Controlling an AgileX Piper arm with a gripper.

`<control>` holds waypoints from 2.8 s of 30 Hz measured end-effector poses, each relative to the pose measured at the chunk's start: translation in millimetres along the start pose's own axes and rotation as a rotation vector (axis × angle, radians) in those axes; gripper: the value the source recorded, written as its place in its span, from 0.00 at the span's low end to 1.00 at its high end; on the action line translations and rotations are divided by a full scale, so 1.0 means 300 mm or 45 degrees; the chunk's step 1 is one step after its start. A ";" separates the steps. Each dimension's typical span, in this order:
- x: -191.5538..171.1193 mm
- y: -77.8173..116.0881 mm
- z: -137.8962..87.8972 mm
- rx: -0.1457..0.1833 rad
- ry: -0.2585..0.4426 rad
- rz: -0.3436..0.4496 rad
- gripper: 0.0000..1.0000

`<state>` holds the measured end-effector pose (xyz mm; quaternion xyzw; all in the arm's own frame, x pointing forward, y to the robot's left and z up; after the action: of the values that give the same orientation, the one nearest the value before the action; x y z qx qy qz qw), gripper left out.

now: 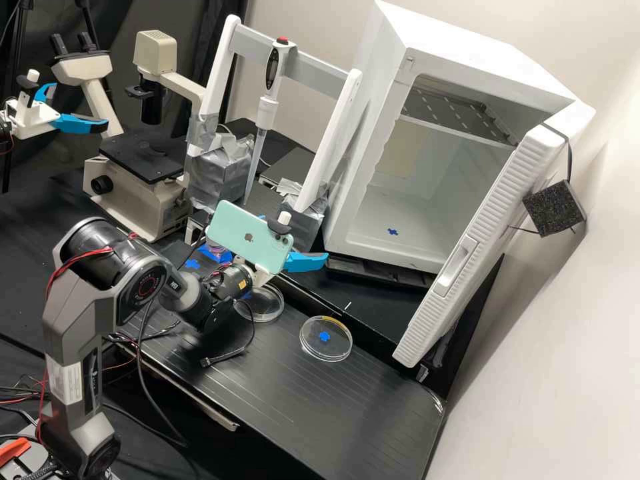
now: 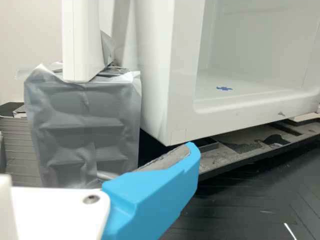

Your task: Open the bottle

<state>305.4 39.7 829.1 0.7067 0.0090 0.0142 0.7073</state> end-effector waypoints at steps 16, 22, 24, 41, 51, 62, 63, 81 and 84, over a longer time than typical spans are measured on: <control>-0.102 0.020 -0.048 0.000 0.079 0.039 1.00; -0.206 0.011 -0.131 0.009 0.278 0.090 1.00; -0.233 -0.011 -0.149 0.012 0.335 0.077 1.00; -0.279 -0.181 -0.135 -0.115 0.343 -0.141 1.00; -0.271 -0.196 -0.119 -0.112 0.305 -0.156 0.00; -0.272 -0.199 -0.122 -0.141 0.296 -0.144 0.00; -0.273 -0.200 -0.123 -0.143 0.297 -0.145 0.00; -0.276 -0.224 -0.143 -0.188 0.335 -0.175 0.00; -0.277 -0.226 -0.145 -0.197 0.341 -0.178 0.00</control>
<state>221.5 80.5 760.7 0.6396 0.1510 0.0597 0.7514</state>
